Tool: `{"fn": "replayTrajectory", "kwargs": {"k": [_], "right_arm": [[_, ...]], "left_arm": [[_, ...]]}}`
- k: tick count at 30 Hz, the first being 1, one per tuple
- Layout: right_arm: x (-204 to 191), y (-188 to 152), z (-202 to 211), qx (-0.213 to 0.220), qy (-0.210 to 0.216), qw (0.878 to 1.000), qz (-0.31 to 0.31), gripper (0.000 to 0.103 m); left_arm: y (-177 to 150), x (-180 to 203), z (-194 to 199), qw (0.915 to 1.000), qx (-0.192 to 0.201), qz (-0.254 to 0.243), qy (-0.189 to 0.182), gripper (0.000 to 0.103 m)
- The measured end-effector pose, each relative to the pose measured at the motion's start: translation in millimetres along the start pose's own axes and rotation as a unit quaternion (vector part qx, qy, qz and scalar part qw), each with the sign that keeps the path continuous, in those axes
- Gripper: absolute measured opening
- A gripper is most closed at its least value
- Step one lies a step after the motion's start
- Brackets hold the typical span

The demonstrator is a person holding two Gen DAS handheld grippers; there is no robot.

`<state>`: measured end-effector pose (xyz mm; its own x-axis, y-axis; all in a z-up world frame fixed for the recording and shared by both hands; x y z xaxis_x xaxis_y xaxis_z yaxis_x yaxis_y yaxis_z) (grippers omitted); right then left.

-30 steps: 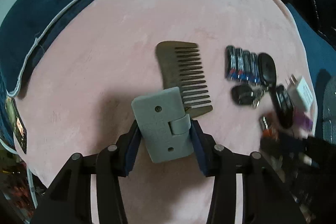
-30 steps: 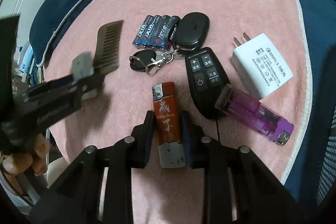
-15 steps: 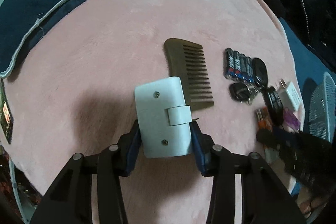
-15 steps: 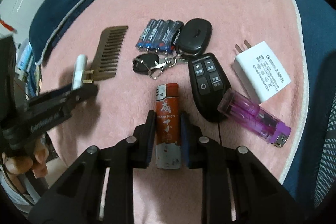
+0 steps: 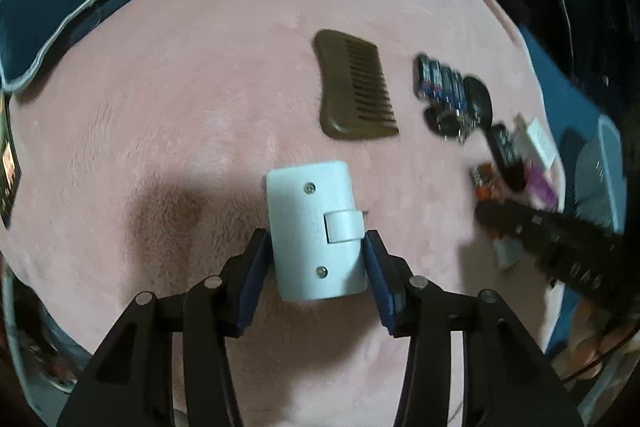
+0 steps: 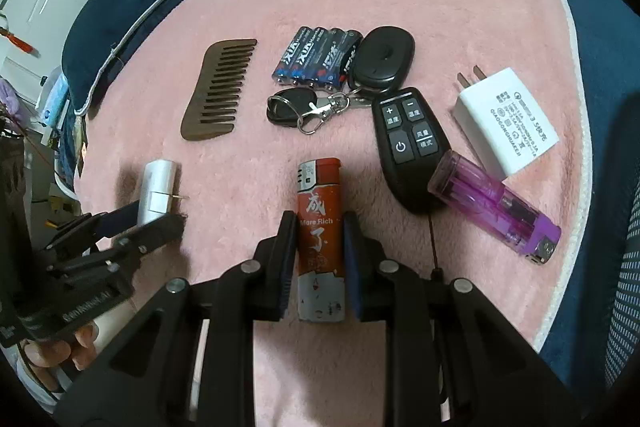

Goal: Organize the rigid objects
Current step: 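Carry the white block with the left tool to the basket while the right tool carries the red lighter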

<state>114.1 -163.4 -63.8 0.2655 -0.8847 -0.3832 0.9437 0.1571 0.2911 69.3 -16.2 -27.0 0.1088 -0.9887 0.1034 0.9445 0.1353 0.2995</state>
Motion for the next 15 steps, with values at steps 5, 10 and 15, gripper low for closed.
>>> {"fn": "replayTrajectory", "kwargs": {"k": [5, 10, 15], "right_arm": [[-3, 0, -5, -0.003, -0.011, 1.0, 0.01, 0.024], [-11, 0, -6, 0.004, -0.031, 0.999, 0.037, 0.023], [-11, 5, 6, 0.028, 0.02, 0.999, 0.002, 0.023]], "left_arm": [[-5, -19, -7, 1.0, -0.006, -0.001, 0.005, 0.053], [0, -20, -5, 0.9997, 0.0, -0.01, 0.02, 0.046], [0, 7, -5, 0.9991, 0.016, -0.028, 0.028, 0.046]]}}
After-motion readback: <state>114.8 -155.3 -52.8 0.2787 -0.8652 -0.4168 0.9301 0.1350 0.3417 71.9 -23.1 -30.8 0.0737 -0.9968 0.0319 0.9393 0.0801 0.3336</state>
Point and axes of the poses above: each gripper's, at about its wrist camera, not at the fingertips, and z roughly against the way its jaws point, x to its right, y to its top, the point moved 8 cm from there along -z, roughly the way its jaws point, and after that the axes turned 3 degrees about y, right-handed, at the moved point
